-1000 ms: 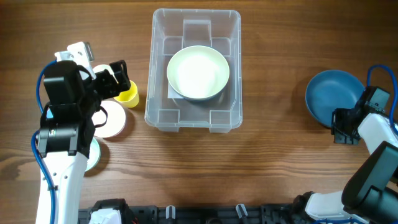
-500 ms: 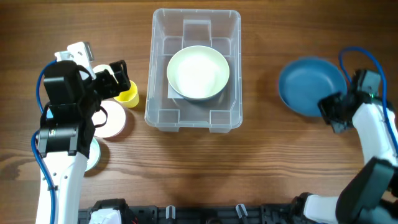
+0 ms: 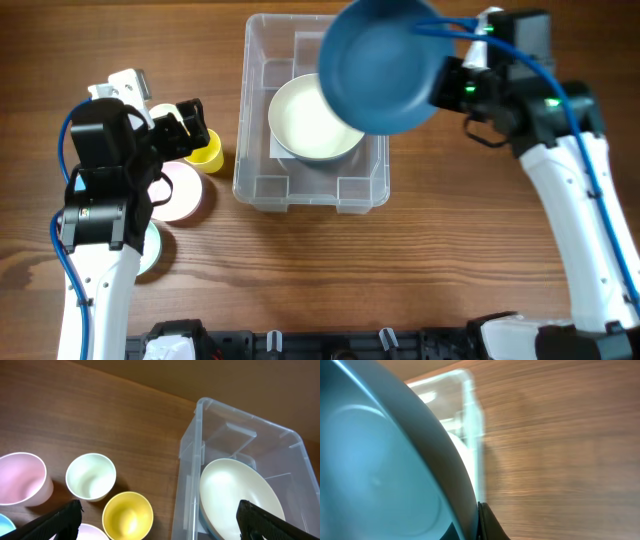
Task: Pack container
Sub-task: 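Lift the teal bowl and stack it on the cream bowl in the box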
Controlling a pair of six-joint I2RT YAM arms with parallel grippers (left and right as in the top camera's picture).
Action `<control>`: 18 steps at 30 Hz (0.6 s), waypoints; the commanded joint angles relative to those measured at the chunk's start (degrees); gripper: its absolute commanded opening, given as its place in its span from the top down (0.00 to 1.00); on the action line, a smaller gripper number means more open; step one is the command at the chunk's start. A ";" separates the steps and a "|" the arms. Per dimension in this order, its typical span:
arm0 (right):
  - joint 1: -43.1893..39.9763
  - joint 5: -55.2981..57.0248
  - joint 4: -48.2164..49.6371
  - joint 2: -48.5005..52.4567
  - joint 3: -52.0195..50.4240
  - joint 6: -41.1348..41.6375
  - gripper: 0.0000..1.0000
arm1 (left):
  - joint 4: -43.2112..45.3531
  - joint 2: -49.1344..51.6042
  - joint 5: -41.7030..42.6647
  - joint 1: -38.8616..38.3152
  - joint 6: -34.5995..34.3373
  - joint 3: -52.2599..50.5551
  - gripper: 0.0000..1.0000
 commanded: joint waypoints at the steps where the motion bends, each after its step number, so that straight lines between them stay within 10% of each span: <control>1: 5.29 2.36 2.97 6.69 1.03 -2.03 0.96 | -0.87 -0.04 -0.35 0.24 -0.55 1.03 0.00; 13: 10.60 5.99 10.16 24.09 3.67 1.11 0.93 | -1.03 -0.04 -0.31 0.24 -0.57 1.03 0.00; 15: 10.60 5.99 10.54 24.00 3.72 -0.09 0.50 | -0.81 -0.04 1.68 0.24 -0.57 1.03 0.00; 18: 10.47 6.45 9.38 22.77 4.48 -1.79 0.47 | 1.55 -0.46 7.26 0.24 -0.57 1.18 0.00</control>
